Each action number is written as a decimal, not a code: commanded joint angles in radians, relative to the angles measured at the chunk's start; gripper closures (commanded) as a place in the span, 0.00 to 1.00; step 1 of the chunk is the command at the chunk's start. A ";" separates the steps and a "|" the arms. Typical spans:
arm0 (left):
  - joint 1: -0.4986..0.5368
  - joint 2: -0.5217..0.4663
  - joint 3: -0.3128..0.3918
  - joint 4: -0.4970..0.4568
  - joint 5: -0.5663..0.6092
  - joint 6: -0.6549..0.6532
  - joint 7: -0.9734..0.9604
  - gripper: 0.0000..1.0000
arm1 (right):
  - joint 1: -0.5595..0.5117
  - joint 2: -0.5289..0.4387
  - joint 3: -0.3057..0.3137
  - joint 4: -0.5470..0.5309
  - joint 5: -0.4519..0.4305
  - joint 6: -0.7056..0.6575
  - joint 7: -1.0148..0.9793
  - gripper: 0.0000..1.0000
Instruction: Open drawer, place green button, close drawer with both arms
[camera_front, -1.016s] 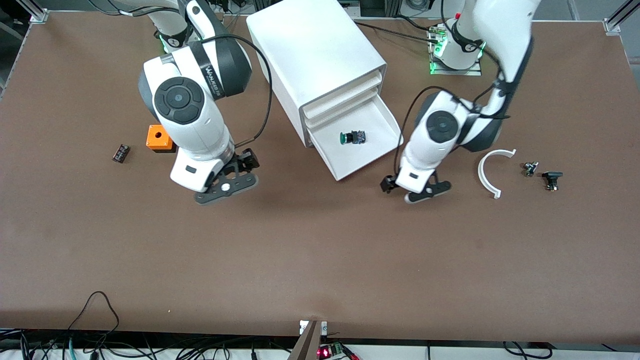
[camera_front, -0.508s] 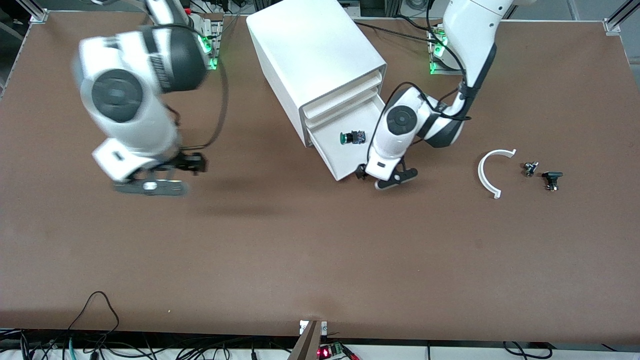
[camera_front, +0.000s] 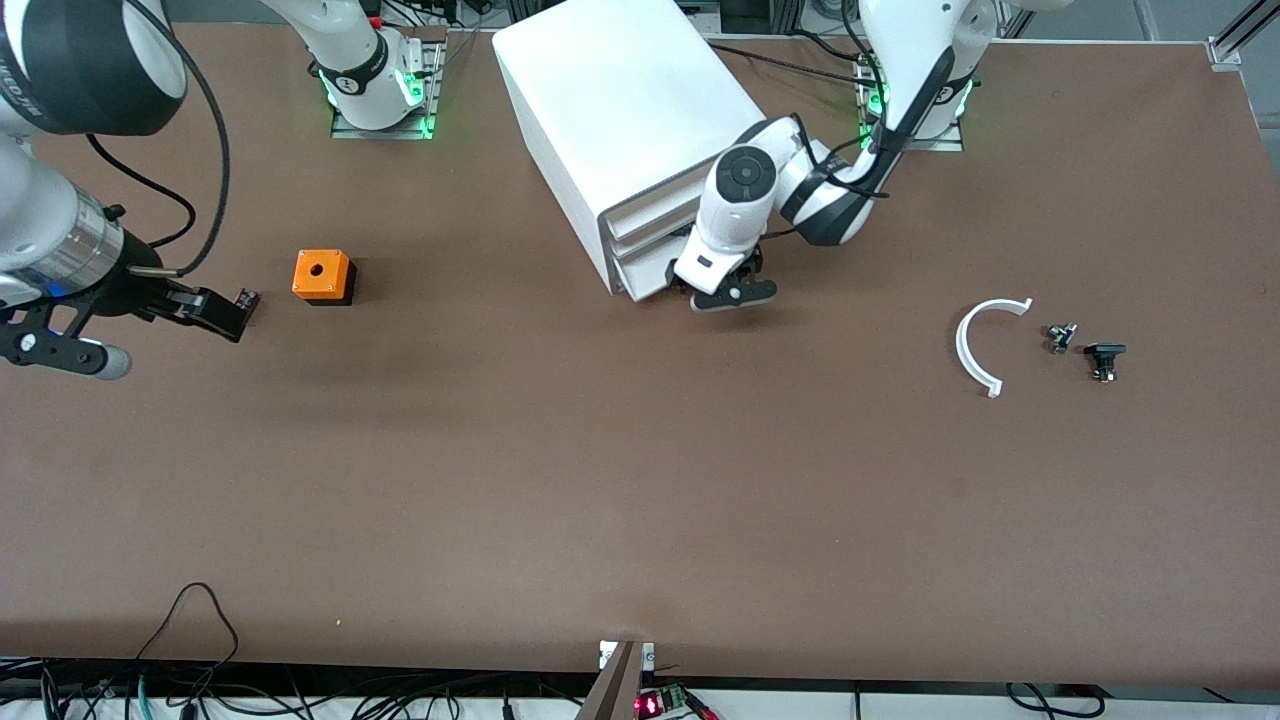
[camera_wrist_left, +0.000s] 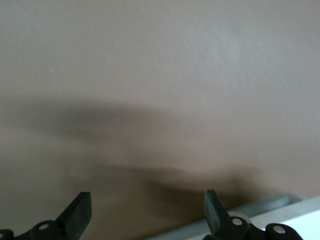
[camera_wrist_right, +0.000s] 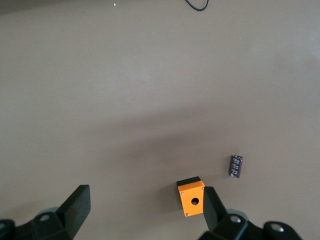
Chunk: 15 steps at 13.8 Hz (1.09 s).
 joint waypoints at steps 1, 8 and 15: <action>0.008 -0.047 -0.037 -0.038 -0.002 -0.019 -0.005 0.00 | -0.087 -0.115 -0.014 -0.218 0.027 0.119 -0.185 0.00; 0.214 -0.171 -0.042 -0.024 0.006 -0.004 -0.003 0.00 | 0.018 -0.137 -0.180 -0.257 0.049 0.098 -0.236 0.00; 0.457 -0.423 0.039 0.157 -0.005 -0.420 0.467 0.00 | 0.017 -0.158 -0.180 -0.262 0.041 0.046 -0.322 0.00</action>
